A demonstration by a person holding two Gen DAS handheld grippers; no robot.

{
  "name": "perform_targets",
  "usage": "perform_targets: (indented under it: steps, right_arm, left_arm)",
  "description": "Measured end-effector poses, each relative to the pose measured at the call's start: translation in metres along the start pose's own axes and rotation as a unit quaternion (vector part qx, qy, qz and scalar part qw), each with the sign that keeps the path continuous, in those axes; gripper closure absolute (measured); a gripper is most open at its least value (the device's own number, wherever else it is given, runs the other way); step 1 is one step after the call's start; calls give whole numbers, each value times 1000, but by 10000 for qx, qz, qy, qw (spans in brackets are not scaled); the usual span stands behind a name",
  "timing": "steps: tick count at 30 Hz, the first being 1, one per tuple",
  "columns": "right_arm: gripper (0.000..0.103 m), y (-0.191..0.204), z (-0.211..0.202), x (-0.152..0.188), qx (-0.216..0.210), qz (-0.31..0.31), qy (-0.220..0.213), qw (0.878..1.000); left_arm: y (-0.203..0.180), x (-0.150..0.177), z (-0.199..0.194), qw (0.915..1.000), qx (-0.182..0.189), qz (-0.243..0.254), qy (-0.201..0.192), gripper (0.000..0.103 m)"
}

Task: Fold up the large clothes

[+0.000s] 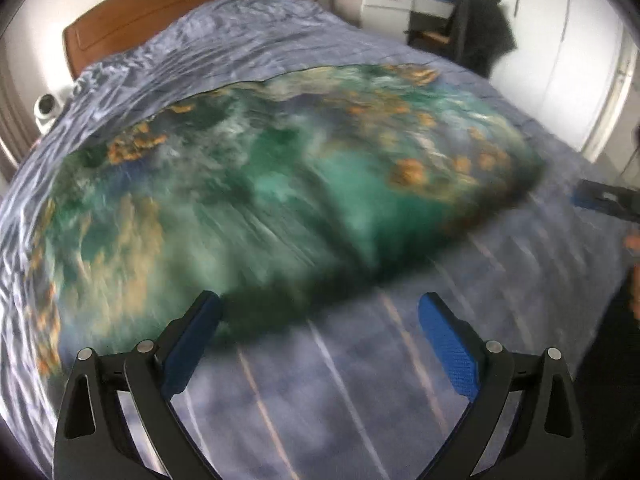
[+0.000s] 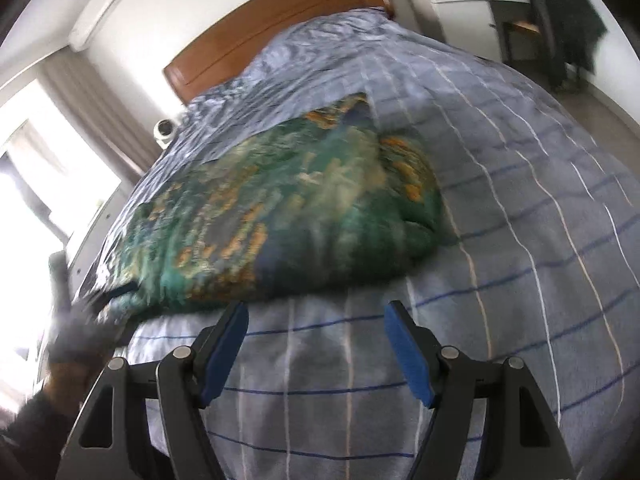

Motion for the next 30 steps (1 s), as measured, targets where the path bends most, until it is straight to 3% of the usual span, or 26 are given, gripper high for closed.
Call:
perform_targets:
  steps: [2, 5, 8, 13, 15, 17, 19, 22, 25, 28, 30]
  right_arm:
    - [18, -9, 3, 0, 101, 176, -70, 9998]
    - [17, -21, 15, -6, 123, 399, -170, 9990]
    - [17, -34, 37, -23, -280, 795, -169, 9963]
    - [10, -60, 89, -44, -597, 2072, -60, 9765]
    - [17, -64, 97, -43, -659, 2327, -95, 9703]
    - [42, -63, 95, -43, -510, 2324, -148, 9712]
    - [55, -61, 89, -41, -583, 2376, -290, 9692]
    - [66, -36, 68, -45, -490, 1759, -653, 9810]
    - [67, 4, 42, -51, -386, 860, -1088, 9896]
    - [67, 57, 17, -54, -322, -141, -1498, 9881]
    - [67, 85, 6, -51, -266, -692, -1666, 9832]
  left_arm:
    - [-3, 2, -14, 9995, 235, -200, -106, 4]
    - [4, -2, -27, 9971, 396, -574, -298, 4]
    - [13, -10, -30, 9942, 457, -891, -384, 4]
    - [20, -17, -42, 9952, 262, -849, -411, 4]
    - [21, -23, -47, 9961, 200, -730, -455, 4]
    - [21, -34, -53, 9969, 184, -581, -495, 4]
    - [18, -55, -57, 9974, 276, -382, -551, 4]
    - [10, -99, -67, 9961, 518, -55, -712, 4]
    - [-5, -147, -69, 9924, 1028, 221, -637, 4]
    - [-22, -188, -57, 9854, 1641, 365, -266, 4]
    - [-29, -204, -47, 9837, 1746, 422, -19, 5]
Point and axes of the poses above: each gripper's, at about its wrist camera, not at the fingertips, and z roughly the way its jaws point, y to its left, x to its underside, the point moved 1 cm from there along z, roughly the way its jaws point, and after that the axes turned 7 degrees about z, right-handed, at the moved point
